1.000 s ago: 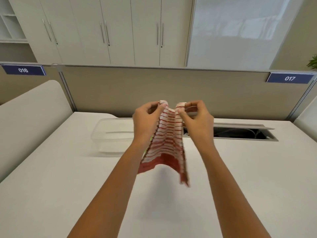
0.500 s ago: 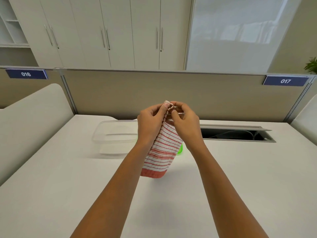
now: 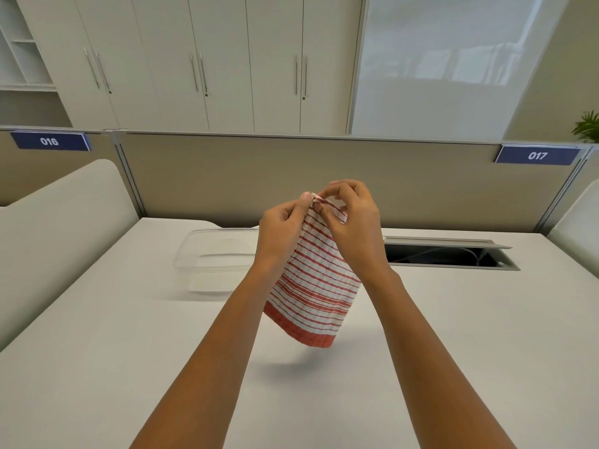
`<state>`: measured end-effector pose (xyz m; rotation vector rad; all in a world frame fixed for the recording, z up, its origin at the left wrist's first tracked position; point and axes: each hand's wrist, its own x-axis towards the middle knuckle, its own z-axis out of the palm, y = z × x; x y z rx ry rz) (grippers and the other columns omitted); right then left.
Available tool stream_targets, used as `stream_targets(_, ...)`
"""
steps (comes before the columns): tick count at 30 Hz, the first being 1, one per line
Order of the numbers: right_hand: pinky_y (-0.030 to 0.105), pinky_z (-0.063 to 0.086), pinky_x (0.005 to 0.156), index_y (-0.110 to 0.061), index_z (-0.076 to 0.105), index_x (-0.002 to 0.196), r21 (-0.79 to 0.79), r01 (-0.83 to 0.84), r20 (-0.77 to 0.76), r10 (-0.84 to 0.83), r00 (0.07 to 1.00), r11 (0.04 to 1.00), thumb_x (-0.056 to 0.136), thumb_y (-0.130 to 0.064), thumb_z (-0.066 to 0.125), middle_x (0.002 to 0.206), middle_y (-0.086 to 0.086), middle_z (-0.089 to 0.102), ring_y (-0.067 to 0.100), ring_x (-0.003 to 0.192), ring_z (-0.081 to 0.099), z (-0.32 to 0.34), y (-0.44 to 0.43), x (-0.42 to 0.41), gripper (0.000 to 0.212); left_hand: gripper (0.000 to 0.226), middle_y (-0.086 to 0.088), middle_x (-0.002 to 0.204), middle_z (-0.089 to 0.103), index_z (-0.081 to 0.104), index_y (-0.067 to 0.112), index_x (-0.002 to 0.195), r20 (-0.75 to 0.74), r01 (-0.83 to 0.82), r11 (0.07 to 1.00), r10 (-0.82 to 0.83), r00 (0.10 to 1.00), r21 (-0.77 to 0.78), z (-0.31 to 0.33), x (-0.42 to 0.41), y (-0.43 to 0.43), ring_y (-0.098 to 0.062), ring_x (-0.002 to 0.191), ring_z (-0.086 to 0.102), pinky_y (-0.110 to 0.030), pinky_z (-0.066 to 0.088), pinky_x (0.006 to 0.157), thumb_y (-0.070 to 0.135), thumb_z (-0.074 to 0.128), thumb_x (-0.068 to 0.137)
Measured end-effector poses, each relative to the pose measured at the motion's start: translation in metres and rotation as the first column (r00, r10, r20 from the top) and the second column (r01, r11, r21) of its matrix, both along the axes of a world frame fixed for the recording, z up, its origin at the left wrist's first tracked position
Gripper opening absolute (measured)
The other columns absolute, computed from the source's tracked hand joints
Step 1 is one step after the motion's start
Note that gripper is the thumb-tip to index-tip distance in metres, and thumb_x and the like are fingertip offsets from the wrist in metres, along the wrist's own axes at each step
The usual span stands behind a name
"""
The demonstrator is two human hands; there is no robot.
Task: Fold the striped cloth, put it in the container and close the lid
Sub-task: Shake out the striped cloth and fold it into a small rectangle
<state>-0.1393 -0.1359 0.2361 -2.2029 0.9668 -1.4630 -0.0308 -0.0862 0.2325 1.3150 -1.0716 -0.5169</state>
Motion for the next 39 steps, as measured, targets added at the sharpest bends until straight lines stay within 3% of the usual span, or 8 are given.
stream_targets(5, 0.004, 0.048, 0.054, -0.032, 0.047, 0.116, 0.252, -0.181, 0.047, 0.175, 0.983, 0.951, 0.087, -0.041, 0.059, 0.087, -0.017, 0.060, -0.005, 0.073, 0.062, 0.003, -0.010, -0.010, 0.032, 0.014, 0.013, 0.082, 0.072, 0.069, 0.033, 0.094, -0.054, 0.174, 0.984, -0.175, 0.983, -0.030, 0.000, 0.006, 0.002, -0.003, 0.078, 0.069, -0.015, 0.054, 0.067, 0.038, 0.062, 0.083)
stream_targets(8, 0.003, 0.045, 0.050, -0.040, 0.049, 0.097, 0.339, -0.230, -0.112, 0.282, 0.953, 0.912, 0.086, -0.050, 0.055, 0.079, -0.015, 0.062, -0.009, 0.067, 0.063, -0.005, -0.020, -0.024, 0.017, 0.010, 0.016, 0.080, 0.073, 0.070, 0.034, 0.090, -0.107, 0.221, 0.975, -0.223, 0.969, -0.032, -0.001, 0.014, 0.002, 0.000, 0.078, 0.069, -0.012, 0.054, 0.065, 0.032, 0.063, 0.083)
stream_targets(16, 0.022, 0.052, 0.068, -0.027, 0.066, 0.090, 0.510, -0.040, -0.435, 0.298, 0.850, 0.859, 0.084, -0.032, 0.066, 0.086, -0.010, 0.066, 0.014, 0.085, 0.064, -0.034, -0.051, -0.085, 0.008, 0.011, 0.021, 0.083, 0.064, 0.061, 0.040, 0.091, -0.045, -0.004, 1.000, 0.004, 0.999, 0.002, -0.011, 0.035, -0.002, 0.002, 0.076, 0.061, -0.006, 0.046, 0.055, 0.038, 0.050, 0.091)
stream_targets(21, 0.026, 0.049, 0.070, -0.021, 0.065, 0.085, 0.487, -0.094, -0.107, 0.166, 0.980, 0.868, 0.082, -0.019, 0.067, 0.087, -0.001, 0.070, 0.015, 0.081, 0.065, -0.037, -0.053, -0.107, 0.004, 0.022, 0.018, 0.084, 0.063, 0.057, 0.028, 0.104, 0.124, -0.104, 0.994, 0.105, 0.987, -0.017, -0.021, 0.047, -0.002, -0.003, 0.075, 0.063, -0.006, 0.047, 0.052, 0.040, 0.042, 0.095)
stream_targets(25, 0.029, 0.053, 0.080, -0.023, 0.063, 0.084, 0.522, -0.258, 0.185, 0.187, 0.965, 0.813, 0.084, -0.021, 0.068, 0.088, 0.000, 0.071, 0.018, 0.086, 0.066, -0.038, -0.046, -0.113, 0.005, 0.022, 0.016, 0.084, 0.063, 0.056, 0.025, 0.105, 0.109, -0.067, 0.998, 0.067, 0.992, -0.003, -0.027, 0.052, 0.002, -0.003, 0.071, 0.064, -0.004, 0.048, 0.051, 0.037, 0.041, 0.095)
stream_targets(28, 0.023, 0.058, 0.068, -0.021, 0.066, 0.087, 0.511, -0.362, 0.320, 0.219, 0.922, 0.779, 0.079, -0.030, 0.069, 0.084, -0.002, 0.072, 0.013, 0.079, 0.070, -0.039, -0.041, -0.116, 0.013, 0.022, 0.010, 0.082, 0.065, 0.060, 0.022, 0.100, 0.019, 0.021, 0.999, -0.021, 1.000, 0.040, -0.031, 0.057, 0.004, 0.005, 0.065, 0.066, -0.007, 0.050, 0.053, 0.036, 0.043, 0.095)
stream_targets(32, 0.020, 0.056, 0.059, -0.019, 0.068, 0.092, 0.630, -0.325, 0.274, 0.189, 0.943, 0.706, 0.079, -0.035, 0.068, 0.082, -0.003, 0.075, 0.013, 0.076, 0.072, -0.058, -0.046, -0.113, 0.021, 0.026, 0.008, 0.081, 0.068, 0.063, 0.025, 0.095, -0.050, 0.048, 0.981, -0.039, 0.998, 0.190, -0.055, 0.061, -0.001, -0.002, 0.067, 0.067, -0.014, 0.049, 0.052, 0.044, 0.044, 0.093)
stream_targets(39, 0.027, 0.056, 0.061, 0.001, 0.061, 0.107, 0.814, -0.056, 0.031, 0.053, 0.998, 0.578, 0.088, -0.014, 0.063, 0.100, 0.022, 0.069, 0.026, 0.079, 0.068, -0.142, -0.063, -0.087, 0.023, 0.042, -0.018, 0.109, 0.068, 0.064, 0.004, 0.109, 0.003, -0.087, 0.845, 0.100, 0.995, 0.527, -0.140, 0.068, -0.017, -0.034, 0.103, 0.063, -0.049, 0.053, 0.089, 0.039, 0.048, 0.093)
